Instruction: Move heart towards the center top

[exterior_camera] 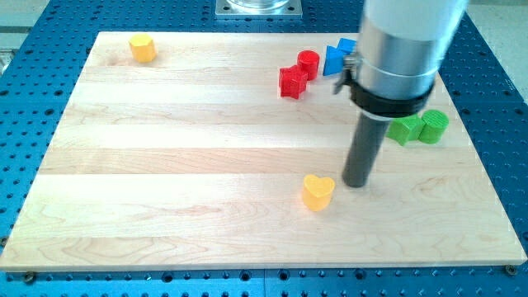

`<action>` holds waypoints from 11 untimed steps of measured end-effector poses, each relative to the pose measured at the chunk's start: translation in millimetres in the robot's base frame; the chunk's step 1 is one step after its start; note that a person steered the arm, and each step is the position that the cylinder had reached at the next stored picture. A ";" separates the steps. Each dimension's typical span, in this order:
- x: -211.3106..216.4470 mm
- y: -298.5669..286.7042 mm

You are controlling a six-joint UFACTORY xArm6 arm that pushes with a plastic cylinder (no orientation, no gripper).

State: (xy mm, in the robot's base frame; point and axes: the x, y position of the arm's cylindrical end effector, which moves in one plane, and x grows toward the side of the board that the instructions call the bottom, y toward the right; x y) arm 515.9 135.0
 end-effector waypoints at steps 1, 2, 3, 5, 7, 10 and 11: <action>52.9 -21.0; 25.0 -69.3; -12.8 -82.3; 43.0 -99.2; -5.0 -152.0; -18.6 -163.1; -12.3 -132.5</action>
